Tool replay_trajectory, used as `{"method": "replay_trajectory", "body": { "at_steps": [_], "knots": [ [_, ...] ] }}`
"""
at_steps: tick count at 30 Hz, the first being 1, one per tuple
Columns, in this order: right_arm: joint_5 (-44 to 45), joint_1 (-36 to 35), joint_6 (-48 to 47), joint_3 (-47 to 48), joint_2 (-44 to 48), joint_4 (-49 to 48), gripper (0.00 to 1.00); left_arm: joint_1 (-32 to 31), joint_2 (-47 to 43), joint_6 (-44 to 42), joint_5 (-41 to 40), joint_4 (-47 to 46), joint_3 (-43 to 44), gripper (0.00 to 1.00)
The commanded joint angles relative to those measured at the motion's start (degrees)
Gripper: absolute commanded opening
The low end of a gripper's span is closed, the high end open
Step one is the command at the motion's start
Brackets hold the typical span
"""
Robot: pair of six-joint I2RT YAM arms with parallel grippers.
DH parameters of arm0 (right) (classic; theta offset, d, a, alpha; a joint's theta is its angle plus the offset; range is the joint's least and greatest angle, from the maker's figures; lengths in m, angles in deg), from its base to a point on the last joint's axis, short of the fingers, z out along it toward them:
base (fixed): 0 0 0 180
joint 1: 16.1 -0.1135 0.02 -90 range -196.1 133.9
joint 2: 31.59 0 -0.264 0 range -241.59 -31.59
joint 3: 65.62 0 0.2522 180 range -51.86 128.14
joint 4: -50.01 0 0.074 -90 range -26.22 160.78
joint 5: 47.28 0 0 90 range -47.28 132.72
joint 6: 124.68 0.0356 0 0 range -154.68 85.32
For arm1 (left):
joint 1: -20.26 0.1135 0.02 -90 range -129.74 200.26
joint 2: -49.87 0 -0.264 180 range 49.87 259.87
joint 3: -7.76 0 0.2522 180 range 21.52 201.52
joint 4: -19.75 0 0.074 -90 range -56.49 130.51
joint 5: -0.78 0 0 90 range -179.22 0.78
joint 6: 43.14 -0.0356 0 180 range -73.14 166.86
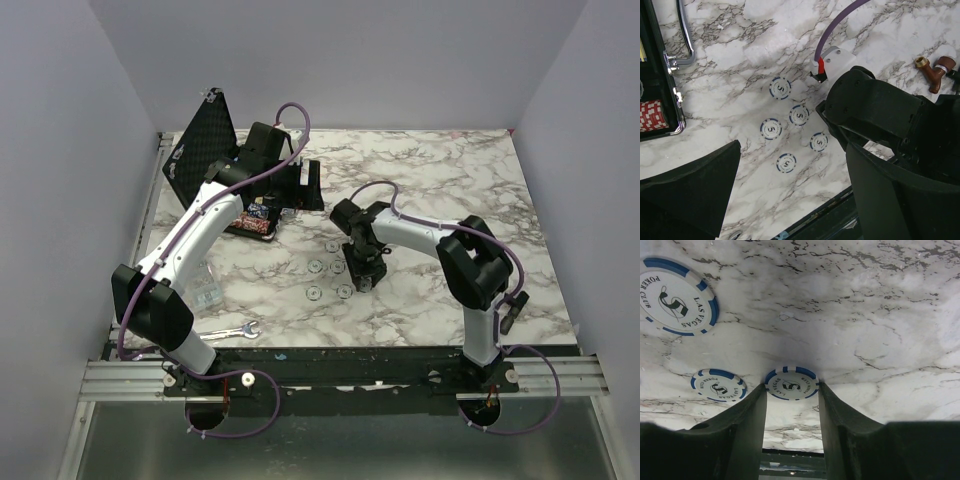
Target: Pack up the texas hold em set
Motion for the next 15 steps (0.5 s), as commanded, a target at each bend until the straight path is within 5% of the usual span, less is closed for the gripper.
{"method": "replay_trajectory", "body": {
  "at_steps": [1, 15],
  "knots": [
    [1.03, 0.23, -1.17, -1.34, -5.54, -1.67, 0.41, -0.24, -0.75, -0.7, 0.79, 0.22, 1.08, 0.85],
    [-1.06, 0.23, -1.51, 4.13, -0.8, 1.55, 0.33, -0.22, -0.73, -0.69, 1.05, 0.21, 1.08, 0.85]
  ]
}}
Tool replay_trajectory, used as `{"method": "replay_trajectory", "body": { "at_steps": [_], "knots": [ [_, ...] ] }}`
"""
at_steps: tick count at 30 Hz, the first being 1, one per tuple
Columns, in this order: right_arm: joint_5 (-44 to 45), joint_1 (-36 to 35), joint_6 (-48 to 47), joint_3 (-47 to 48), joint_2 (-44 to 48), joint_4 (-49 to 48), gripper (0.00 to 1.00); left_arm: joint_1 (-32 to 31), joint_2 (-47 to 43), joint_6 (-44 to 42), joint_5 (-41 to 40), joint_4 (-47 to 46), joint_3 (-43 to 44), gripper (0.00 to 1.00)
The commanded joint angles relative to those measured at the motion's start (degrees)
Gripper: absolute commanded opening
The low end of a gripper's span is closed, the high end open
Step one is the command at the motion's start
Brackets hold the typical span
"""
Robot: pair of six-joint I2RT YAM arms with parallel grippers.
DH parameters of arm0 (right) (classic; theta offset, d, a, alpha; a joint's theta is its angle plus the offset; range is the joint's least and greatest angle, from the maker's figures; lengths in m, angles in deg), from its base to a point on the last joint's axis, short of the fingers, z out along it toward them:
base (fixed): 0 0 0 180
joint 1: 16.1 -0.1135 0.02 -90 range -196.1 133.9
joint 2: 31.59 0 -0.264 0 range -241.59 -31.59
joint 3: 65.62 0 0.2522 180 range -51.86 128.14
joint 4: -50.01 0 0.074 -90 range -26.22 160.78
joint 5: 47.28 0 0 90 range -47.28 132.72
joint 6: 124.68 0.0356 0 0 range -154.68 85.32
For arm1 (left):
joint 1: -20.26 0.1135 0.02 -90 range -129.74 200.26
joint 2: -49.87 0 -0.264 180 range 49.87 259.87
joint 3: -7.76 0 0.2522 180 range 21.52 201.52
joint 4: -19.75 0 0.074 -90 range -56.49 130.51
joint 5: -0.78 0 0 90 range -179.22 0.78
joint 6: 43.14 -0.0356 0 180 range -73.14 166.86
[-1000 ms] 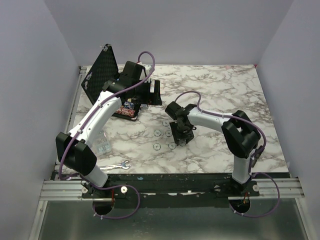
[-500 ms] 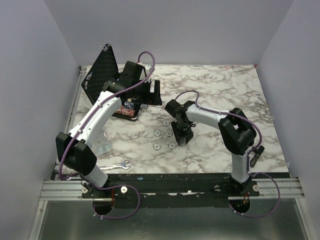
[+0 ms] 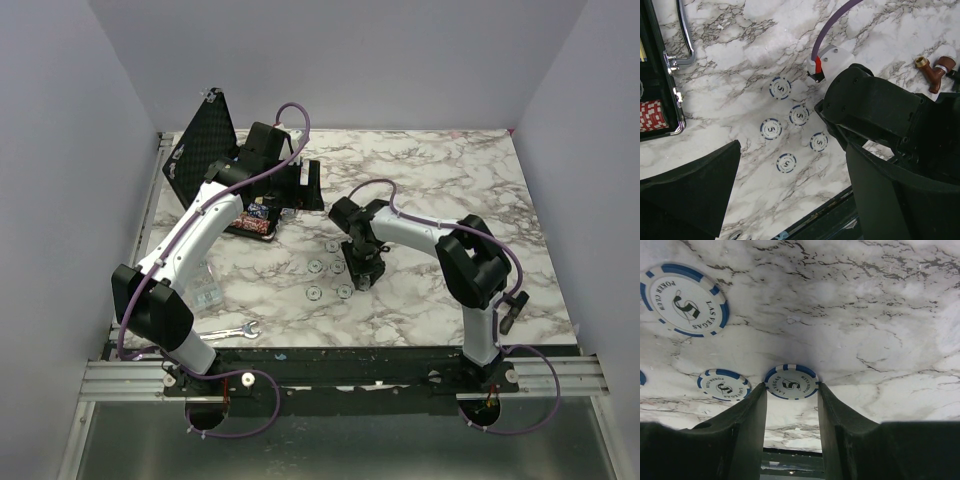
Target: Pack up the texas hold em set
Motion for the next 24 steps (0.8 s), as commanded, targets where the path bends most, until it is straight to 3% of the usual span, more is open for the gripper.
{"method": "replay_trajectory", "body": {
  "at_steps": [1, 24],
  "knots": [
    [-0.45, 0.16, -0.43, 2.32, -0.04, 0.09, 0.33, -0.24, -0.79, -0.67, 1.0, 0.22, 1.01, 0.85],
    [-6.23, -4.18, 2.37, 4.35, 0.54, -1.3, 0.33, -0.17, -0.96, -0.68, 0.57, 0.3, 1.12, 0.85]
  ]
}}
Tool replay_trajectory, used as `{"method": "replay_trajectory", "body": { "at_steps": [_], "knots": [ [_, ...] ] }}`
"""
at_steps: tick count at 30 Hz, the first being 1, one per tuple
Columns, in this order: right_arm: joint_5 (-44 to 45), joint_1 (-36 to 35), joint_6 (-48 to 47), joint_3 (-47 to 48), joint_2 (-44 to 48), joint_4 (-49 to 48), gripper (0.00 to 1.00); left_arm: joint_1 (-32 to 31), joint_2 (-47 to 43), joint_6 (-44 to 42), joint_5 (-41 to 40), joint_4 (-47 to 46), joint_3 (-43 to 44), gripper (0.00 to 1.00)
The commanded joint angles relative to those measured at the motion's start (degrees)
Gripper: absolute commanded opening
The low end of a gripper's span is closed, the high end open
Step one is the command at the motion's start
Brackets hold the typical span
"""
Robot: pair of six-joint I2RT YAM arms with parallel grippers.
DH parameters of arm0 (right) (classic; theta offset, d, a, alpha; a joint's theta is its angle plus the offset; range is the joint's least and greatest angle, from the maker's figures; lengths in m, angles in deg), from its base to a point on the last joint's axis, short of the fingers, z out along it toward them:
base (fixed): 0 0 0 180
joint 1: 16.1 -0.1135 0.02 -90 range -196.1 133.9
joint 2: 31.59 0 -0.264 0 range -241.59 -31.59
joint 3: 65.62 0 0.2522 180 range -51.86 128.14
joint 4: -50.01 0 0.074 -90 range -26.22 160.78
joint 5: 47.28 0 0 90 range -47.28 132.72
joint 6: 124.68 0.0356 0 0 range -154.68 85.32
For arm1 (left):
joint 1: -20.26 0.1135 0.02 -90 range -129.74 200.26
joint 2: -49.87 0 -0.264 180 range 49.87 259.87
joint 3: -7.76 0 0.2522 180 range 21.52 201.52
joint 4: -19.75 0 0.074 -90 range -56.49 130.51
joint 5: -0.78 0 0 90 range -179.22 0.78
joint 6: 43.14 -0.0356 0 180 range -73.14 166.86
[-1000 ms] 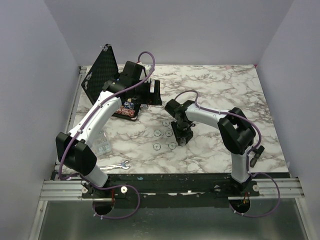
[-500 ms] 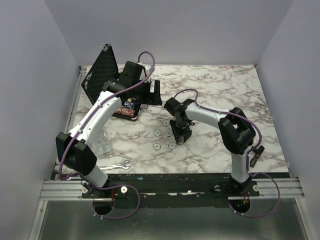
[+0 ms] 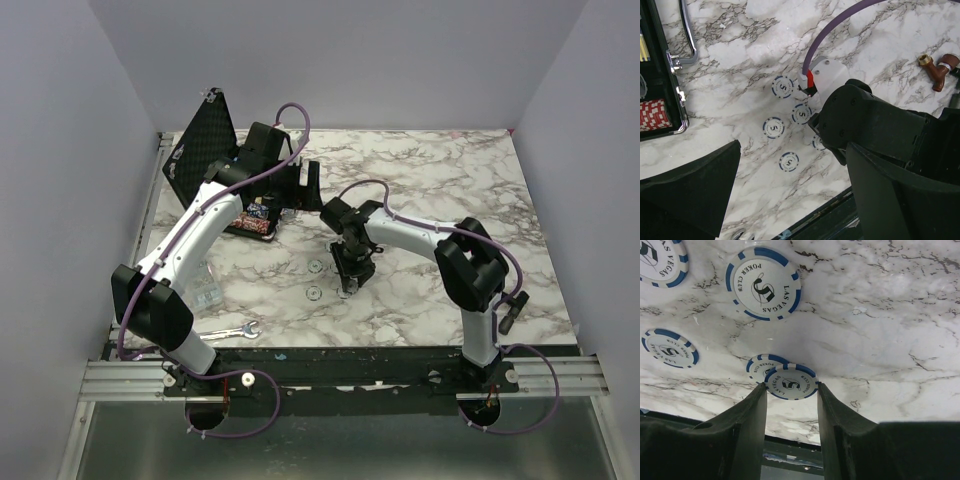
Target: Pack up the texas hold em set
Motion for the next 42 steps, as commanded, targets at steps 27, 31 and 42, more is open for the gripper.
{"method": "replay_trajectory", "body": {
  "at_steps": [27, 31, 42],
  "knots": [
    [-0.32, -3.21, 3.31, 0.84, -1.38, -2.91, 0.34, 6.65, -6.12, 5.08, -11.64, -1.37, -1.26, 0.86],
    [1.33, -3.26, 3.24, 1.19, -1.03, -1.87, 0.34, 6.91, -5.67, 4.99, -11.54, -1.02, -1.02, 0.86],
    [0.63, -3.89, 3.26, -0.1, -1.03, -2.02, 0.37, 7.97, -5.42, 5.08, -12.27, -0.49, -0.66, 0.86]
  ]
}}
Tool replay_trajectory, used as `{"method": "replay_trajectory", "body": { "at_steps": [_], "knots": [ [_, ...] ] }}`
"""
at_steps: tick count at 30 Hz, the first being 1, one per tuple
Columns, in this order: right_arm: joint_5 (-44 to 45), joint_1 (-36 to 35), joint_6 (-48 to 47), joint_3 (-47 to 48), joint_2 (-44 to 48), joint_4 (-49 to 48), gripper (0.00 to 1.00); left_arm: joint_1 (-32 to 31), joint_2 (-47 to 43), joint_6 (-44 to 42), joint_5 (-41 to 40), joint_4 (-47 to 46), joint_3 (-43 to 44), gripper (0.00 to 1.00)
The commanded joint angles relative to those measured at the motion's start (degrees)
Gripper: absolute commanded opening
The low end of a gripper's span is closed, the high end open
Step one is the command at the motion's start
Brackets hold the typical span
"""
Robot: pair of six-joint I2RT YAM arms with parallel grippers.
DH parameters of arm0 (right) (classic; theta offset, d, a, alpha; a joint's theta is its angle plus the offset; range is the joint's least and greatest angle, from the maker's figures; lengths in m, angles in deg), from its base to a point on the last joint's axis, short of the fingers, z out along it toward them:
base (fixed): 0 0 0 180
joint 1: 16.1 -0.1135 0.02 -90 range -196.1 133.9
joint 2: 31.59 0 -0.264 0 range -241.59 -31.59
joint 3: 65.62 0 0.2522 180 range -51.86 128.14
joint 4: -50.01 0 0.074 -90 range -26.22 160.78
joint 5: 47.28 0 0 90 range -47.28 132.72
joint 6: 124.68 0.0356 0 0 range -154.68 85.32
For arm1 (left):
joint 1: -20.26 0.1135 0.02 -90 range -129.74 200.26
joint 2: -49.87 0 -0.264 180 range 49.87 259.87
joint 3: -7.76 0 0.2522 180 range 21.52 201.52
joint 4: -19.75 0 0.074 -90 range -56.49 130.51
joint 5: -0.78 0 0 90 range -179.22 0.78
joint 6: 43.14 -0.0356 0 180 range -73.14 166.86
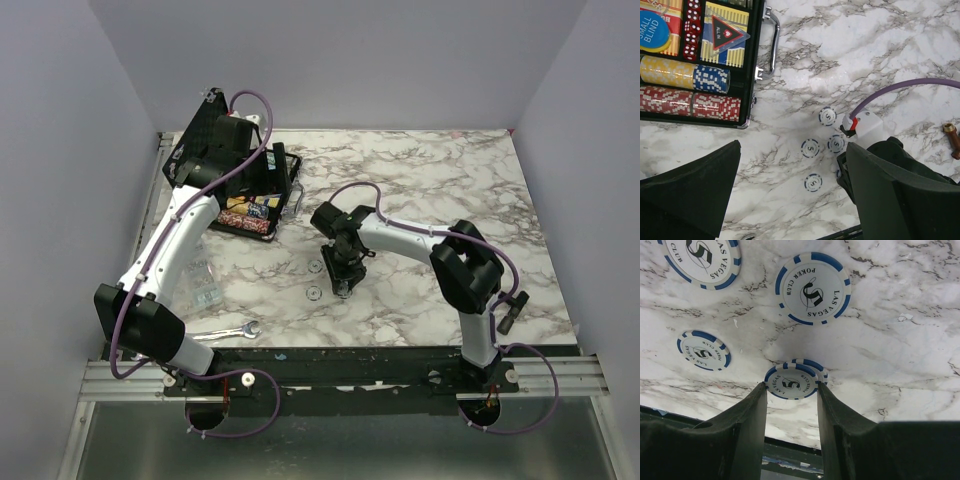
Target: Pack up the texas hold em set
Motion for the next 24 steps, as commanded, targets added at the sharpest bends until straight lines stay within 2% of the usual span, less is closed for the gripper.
{"method": "replay_trajectory", "body": {
  "at_steps": [1, 11, 18, 24],
  "knots": [
    [1.13, -0.79, 0.44, -1.04, -0.35, 0.68, 0.37, 0.76, -0.53, 0.47, -1.27, 0.08, 0.16, 0.86],
    [2.65, -0.89, 0.77, -1.43, -0.26, 0.05, 0.46, 1.12, -0.54, 0.47, -1.0, 0.07, 0.11, 0.86],
    [0.49, -0.97, 0.62, -1.28, 0.65, -0.94, 0.6, 1.27, -0.58, 0.22, -1.07, 0.12, 0.2, 0.86],
    [1.36, -1.39, 1.15, -1.06, 3.38, -2.47, 0.61, 4.76, -2.02, -0.13, -2.47, 0.14, 0.37, 0.86]
  ]
}}
